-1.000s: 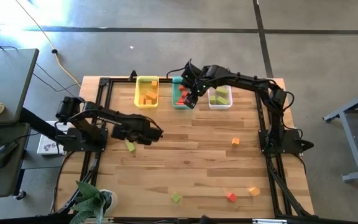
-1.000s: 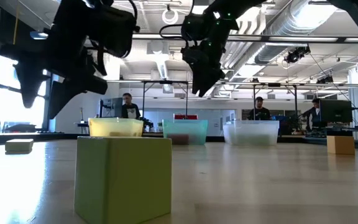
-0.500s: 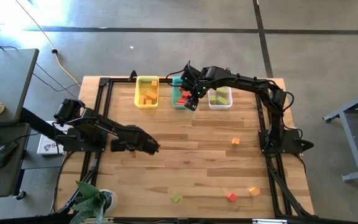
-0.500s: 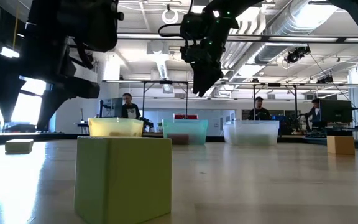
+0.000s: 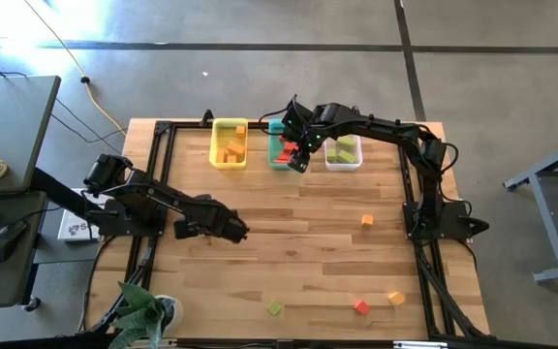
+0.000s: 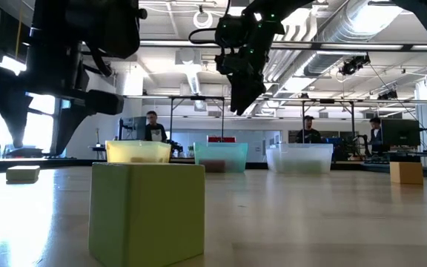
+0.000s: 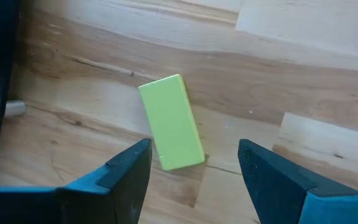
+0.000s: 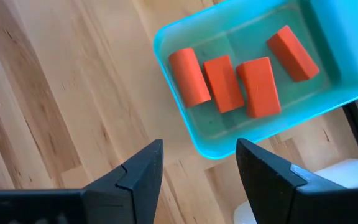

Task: Sort & place blocks by color
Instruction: Put the light green block into the white bin

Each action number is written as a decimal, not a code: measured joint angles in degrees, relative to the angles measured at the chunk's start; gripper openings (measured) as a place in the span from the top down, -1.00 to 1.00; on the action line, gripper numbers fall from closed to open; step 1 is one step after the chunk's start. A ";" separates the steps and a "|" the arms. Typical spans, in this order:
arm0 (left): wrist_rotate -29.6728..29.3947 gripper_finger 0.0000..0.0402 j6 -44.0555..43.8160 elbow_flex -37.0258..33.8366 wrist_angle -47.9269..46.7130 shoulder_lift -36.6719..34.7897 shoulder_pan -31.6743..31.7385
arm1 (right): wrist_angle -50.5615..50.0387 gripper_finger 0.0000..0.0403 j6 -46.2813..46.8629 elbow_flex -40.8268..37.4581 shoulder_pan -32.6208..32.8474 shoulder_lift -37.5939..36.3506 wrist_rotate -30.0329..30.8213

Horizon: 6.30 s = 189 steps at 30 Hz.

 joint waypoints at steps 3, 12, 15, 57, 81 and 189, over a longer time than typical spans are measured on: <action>-0.12 -0.13 -0.47 -0.26 0.08 0.03 -0.13 | -0.04 0.06 -0.20 0.00 0.00 0.00 0.01; 1.22 -0.13 -5.68 -5.55 7.77 0.26 -1.97 | -0.20 0.06 -1.16 0.00 0.00 0.00 0.02; 2.40 -0.13 -6.17 -6.48 7.82 0.26 -2.15 | -0.17 0.06 -1.70 0.00 0.00 0.00 0.02; -6.32 0.52 25.41 -7.87 13.89 -1.20 -1.89 | 1.54 0.06 0.06 -0.04 -0.50 0.00 -19.77; -10.99 0.52 99.68 -7.72 40.01 -11.64 6.28 | 8.79 0.06 28.61 -0.04 7.93 0.04 -29.61; -24.15 0.01 122.22 -3.41 51.78 -18.38 14.61 | -1.08 0.78 8.81 -13.17 -14.78 0.02 12.46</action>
